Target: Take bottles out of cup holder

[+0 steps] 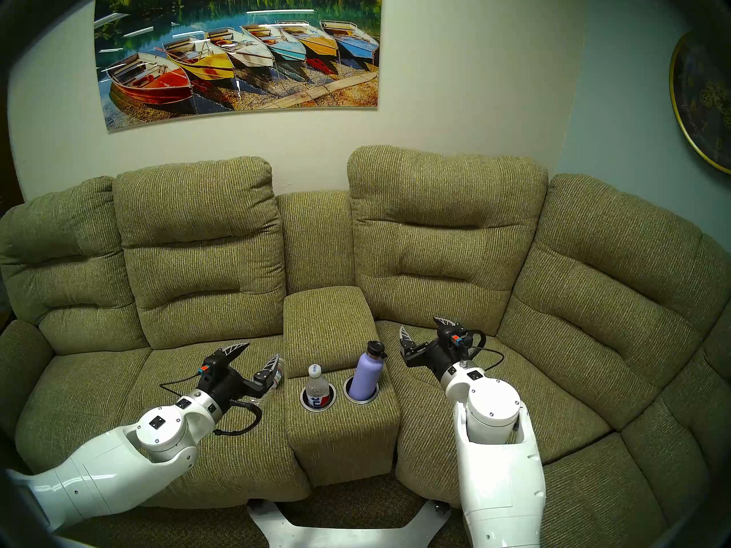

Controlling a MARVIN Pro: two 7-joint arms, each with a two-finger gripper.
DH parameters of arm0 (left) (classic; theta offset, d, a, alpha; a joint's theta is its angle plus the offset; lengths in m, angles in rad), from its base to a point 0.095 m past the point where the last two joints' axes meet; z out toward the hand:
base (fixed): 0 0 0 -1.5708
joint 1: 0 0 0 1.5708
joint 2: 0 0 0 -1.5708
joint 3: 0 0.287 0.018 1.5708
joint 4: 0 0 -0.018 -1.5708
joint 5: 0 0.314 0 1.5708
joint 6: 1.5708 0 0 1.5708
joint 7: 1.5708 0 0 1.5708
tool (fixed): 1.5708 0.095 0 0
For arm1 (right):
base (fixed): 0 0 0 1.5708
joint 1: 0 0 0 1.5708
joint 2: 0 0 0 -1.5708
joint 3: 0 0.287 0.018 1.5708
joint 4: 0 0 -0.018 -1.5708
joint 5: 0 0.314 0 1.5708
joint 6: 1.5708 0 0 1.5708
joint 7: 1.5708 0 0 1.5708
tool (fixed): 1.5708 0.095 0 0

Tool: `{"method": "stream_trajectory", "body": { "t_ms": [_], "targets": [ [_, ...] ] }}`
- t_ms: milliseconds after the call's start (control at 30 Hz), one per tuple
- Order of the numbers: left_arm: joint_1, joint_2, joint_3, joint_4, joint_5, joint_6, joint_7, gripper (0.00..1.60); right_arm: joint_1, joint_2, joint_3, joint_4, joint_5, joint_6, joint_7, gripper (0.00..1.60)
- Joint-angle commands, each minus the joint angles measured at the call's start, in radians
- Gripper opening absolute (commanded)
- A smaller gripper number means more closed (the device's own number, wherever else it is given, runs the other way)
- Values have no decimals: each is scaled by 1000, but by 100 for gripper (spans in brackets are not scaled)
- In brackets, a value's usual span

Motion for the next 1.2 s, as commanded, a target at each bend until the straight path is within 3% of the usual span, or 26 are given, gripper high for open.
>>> {"method": "stream_trajectory", "body": {
  "t_ms": [0, 300, 600, 800, 1167],
  "targets": [
    [-2, 0, -4, -9, -1, -3, 1, 160, 5, 0, 0, -18, 0, -1, 0, 160],
    [-3, 1, -3, -9, -1, -3, 1, 160, 5, 0, 0, -18, 0, -1, 0, 160],
    [-53, -12, 38, 110, -24, -49, -167, 160, 5, 0, 0, -18, 0, -1, 0, 160],
    [-114, -63, 75, 211, 2, -86, -260, 160, 5, 0, 0, -17, 0, -2, 0, 160],
    [-237, -178, 100, 385, 80, -61, -304, 160, 6, 0, 0, -15, 1, -3, 0, 160]
  ]
}}
